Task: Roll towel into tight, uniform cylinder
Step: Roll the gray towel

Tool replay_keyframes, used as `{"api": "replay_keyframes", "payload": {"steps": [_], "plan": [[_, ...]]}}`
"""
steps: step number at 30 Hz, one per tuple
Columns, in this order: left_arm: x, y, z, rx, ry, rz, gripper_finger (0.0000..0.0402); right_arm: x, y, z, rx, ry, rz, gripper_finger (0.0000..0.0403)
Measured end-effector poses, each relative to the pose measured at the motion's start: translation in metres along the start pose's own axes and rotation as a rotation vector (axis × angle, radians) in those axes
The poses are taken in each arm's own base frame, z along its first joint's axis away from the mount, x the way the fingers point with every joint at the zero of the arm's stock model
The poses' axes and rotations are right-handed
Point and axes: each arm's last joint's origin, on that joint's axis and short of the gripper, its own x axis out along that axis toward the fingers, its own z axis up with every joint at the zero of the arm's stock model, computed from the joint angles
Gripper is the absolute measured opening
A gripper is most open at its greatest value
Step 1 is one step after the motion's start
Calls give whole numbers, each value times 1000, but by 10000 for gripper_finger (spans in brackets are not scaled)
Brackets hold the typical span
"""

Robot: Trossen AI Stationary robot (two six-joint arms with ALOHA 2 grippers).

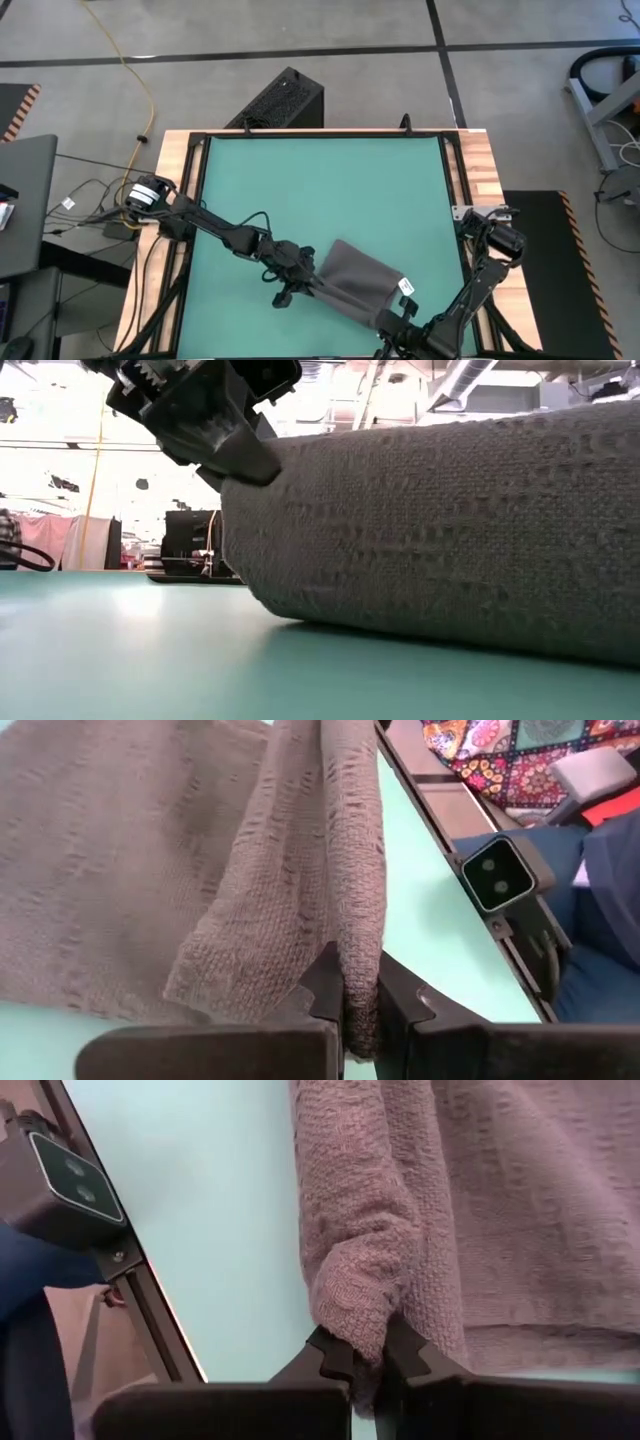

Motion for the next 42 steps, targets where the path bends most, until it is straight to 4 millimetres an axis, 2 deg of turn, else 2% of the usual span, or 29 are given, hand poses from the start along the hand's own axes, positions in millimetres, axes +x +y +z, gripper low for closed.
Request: {"api": "replay_keyframes", "payload": {"steps": [5, 11, 20, 27, 35, 39, 42], "plan": [[0, 6, 1, -18, -6, 20, 7, 0, 1, -1, 11, 34, 13, 24], [12, 20, -11, -52, 30, 23, 6, 4, -2, -6, 23, 72, 0, 24], [14, 27, -13, -48, 29, 75, 6, 20, -14, -18, 42, 101, -14, 24], [37, 40, -34, -91, 103, 86, 5, 26, -18, -24, 50, 126, -5, 24], [42, 49, -32, -102, 95, 105, 6, 28, -21, -27, 75, 157, -8, 24], [42, 49, -33, -82, 101, 101, 26, 28, -21, -27, 68, 159, -8, 24], [39, 45, -29, 28, 108, -9, 55, 28, -21, -28, 57, 168, -9, 24]]}}
